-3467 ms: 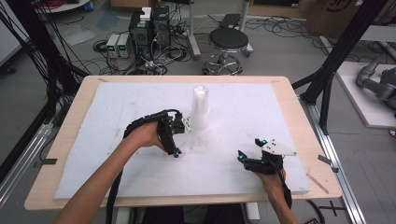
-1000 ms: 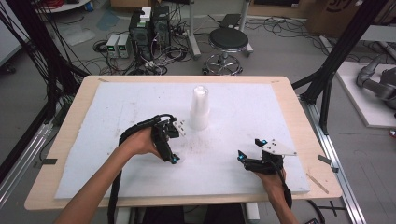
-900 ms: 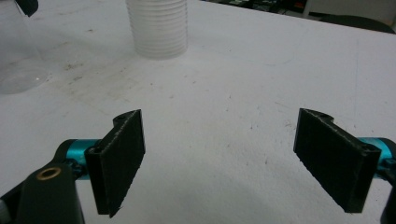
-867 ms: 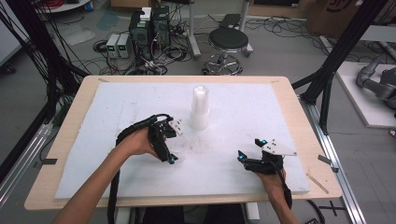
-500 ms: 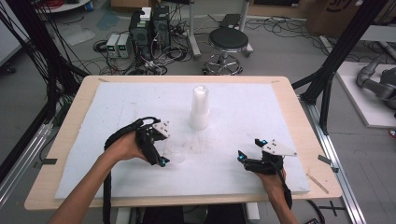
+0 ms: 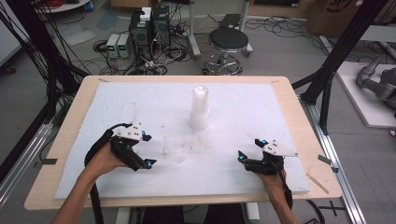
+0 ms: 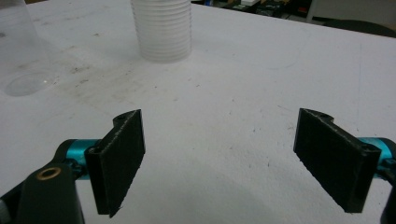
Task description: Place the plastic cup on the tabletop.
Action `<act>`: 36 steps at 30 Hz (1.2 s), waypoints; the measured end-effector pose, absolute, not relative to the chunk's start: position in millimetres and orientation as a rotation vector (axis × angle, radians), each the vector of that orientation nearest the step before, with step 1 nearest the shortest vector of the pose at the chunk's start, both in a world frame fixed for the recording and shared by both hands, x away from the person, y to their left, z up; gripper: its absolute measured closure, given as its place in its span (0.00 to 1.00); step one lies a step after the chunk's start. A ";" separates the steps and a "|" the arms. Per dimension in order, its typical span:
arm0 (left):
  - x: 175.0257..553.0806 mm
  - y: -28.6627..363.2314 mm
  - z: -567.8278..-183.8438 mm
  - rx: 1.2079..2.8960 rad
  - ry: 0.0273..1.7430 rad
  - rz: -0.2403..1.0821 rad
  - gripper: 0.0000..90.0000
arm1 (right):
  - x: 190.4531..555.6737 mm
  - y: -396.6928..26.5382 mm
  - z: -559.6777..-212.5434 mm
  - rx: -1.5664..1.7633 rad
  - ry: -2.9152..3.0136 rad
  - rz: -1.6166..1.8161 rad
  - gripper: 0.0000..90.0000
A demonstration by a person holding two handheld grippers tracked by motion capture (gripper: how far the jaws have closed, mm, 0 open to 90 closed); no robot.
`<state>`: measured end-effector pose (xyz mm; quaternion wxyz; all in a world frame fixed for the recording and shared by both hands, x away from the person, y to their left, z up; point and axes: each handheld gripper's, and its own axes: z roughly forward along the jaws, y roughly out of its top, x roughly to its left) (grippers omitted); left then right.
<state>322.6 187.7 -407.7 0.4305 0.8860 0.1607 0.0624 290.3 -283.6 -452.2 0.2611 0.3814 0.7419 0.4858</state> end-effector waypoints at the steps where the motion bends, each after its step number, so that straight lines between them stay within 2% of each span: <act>1: 319.5 192.5 -409.7 2.159 0.422 0.172 0.09 | 290.2 -283.6 -452.2 1.032 2.008 1.318 0.18; 5: 310.9 206.9 -419.1 2.022 0.449 0.220 0.09 | 290.7 -284.0 -452.2 1.031 2.010 1.320 0.18; 13: 302.8 224.9 -440.7 1.880 0.544 0.343 0.09 | 290.1 -283.6 -452.2 1.035 2.016 1.317 0.18; 26: 296.5 236.8 -454.2 1.752 0.655 0.446 0.10 | 288.9 -282.9 -452.3 1.021 2.010 1.312 0.18; 36: 293.5 235.4 -460.6 1.727 0.731 0.498 0.10 | 288.2 -284.4 -452.3 1.010 1.996 1.330 0.18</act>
